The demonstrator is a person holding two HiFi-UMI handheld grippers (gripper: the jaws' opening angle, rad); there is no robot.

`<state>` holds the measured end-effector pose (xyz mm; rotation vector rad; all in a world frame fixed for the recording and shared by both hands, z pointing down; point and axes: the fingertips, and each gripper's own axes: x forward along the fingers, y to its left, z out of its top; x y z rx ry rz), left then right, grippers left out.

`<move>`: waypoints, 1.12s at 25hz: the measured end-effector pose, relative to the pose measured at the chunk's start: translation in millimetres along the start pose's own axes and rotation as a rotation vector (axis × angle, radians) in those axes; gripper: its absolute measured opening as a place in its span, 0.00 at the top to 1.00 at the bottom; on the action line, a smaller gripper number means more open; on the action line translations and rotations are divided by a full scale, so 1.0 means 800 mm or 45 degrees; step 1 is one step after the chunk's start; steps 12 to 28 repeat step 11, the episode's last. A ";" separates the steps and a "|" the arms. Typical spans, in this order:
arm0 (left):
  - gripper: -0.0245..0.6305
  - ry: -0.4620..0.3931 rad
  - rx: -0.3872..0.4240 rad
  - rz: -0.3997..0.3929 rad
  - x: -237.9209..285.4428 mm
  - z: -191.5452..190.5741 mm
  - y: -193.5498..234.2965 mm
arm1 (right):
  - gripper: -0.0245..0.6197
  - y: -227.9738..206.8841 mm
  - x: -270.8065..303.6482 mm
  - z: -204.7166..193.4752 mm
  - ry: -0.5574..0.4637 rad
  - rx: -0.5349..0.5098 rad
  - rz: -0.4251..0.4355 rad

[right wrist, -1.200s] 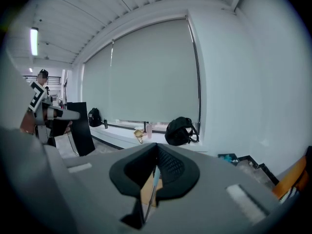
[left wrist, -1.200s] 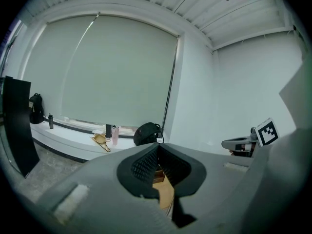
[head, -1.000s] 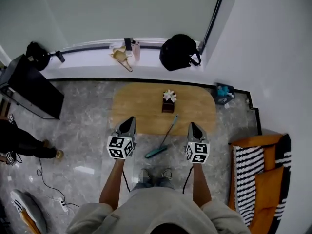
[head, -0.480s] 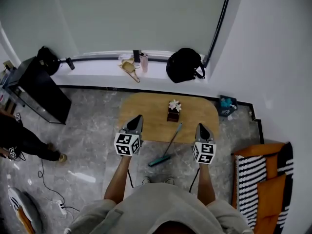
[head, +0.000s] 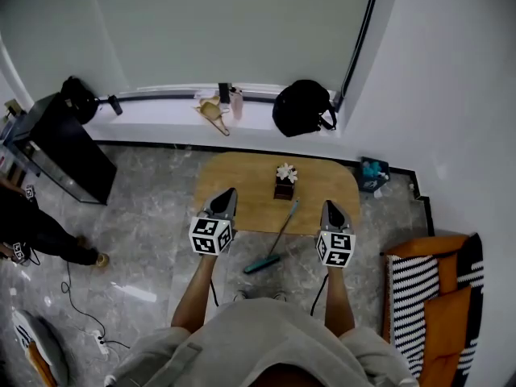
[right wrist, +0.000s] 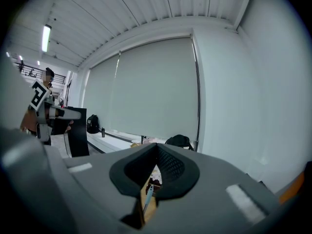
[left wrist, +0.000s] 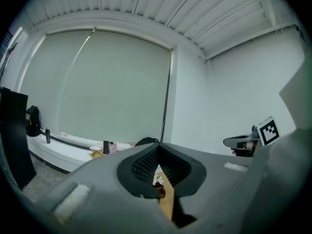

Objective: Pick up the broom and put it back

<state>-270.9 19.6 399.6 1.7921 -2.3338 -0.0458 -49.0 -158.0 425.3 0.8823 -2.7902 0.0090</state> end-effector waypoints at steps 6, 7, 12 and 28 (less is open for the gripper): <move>0.96 -0.010 0.006 -0.002 -0.001 0.004 0.001 | 0.96 0.005 0.003 0.001 -0.003 -0.005 0.008; 0.96 -0.011 0.007 -0.002 0.000 0.005 0.001 | 0.96 0.005 0.004 0.002 -0.001 -0.004 0.010; 0.96 -0.016 0.011 -0.003 -0.001 0.009 0.000 | 0.96 0.008 0.006 0.003 0.005 -0.004 0.014; 0.96 -0.016 0.011 -0.003 -0.001 0.009 0.000 | 0.96 0.008 0.006 0.003 0.005 -0.004 0.014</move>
